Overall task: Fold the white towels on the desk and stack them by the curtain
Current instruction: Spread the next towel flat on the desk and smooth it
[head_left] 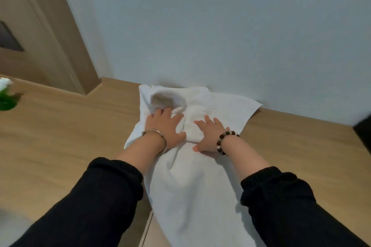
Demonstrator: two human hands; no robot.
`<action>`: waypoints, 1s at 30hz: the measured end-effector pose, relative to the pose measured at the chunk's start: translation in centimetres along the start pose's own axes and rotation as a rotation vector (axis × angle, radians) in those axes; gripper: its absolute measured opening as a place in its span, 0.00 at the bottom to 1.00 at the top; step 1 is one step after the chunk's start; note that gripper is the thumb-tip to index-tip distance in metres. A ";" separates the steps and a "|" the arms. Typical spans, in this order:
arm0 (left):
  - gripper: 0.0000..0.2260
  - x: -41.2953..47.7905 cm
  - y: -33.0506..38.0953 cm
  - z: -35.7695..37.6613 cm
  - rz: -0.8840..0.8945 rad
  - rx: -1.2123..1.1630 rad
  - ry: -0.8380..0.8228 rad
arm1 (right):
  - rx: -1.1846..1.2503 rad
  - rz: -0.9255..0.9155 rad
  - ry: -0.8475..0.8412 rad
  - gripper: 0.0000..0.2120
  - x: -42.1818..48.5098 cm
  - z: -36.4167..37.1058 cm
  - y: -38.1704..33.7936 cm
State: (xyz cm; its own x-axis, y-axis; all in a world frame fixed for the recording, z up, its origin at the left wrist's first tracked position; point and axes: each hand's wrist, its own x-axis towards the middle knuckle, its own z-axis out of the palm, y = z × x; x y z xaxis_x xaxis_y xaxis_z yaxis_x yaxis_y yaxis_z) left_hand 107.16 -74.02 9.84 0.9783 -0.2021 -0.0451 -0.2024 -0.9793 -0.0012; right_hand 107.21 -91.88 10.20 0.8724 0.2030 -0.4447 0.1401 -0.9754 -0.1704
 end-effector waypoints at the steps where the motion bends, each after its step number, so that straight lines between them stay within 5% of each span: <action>1: 0.30 0.1 -0.2 0.2 -0.005 -0.007 0.026 | -0.008 -0.001 0.021 0.45 0.0 0.0 0.0; 9: 0.27 -1.2 0.1 -0.9 -0.048 -0.050 0.015 | -0.166 0.180 0.245 0.31 -3.5 0.5 -2.0; 13: 0.23 -4.6 0.4 -3.1 -0.196 -0.200 -0.047 | -0.111 0.221 0.205 0.32 -7.4 1.8 -2.0; 19: 0.17 -13.5 1.0 -1.1 0.011 -0.035 0.039 | -0.222 0.183 0.379 0.18 -12.8 5.2 -2.6; 25: 0.21 -20.1 0.9 1.8 0.098 -0.008 0.214 | 0.139 -0.106 0.518 0.23 -17.4 8.6 -5.7; 30: 0.13 -24.0 -1.1 3.1 -0.052 -0.435 0.556 | 0.162 -0.242 0.315 0.39 -20.2 10.3 -7.8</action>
State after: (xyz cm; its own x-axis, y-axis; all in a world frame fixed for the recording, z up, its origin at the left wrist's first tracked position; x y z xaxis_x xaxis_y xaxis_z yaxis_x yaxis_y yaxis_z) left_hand 83.77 -68.04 7.84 0.8872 -0.0173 0.4610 -0.2327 -0.8796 0.4150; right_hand 83.68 -87.50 11.47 0.9273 0.3634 -0.0895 0.3046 -0.8718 -0.3836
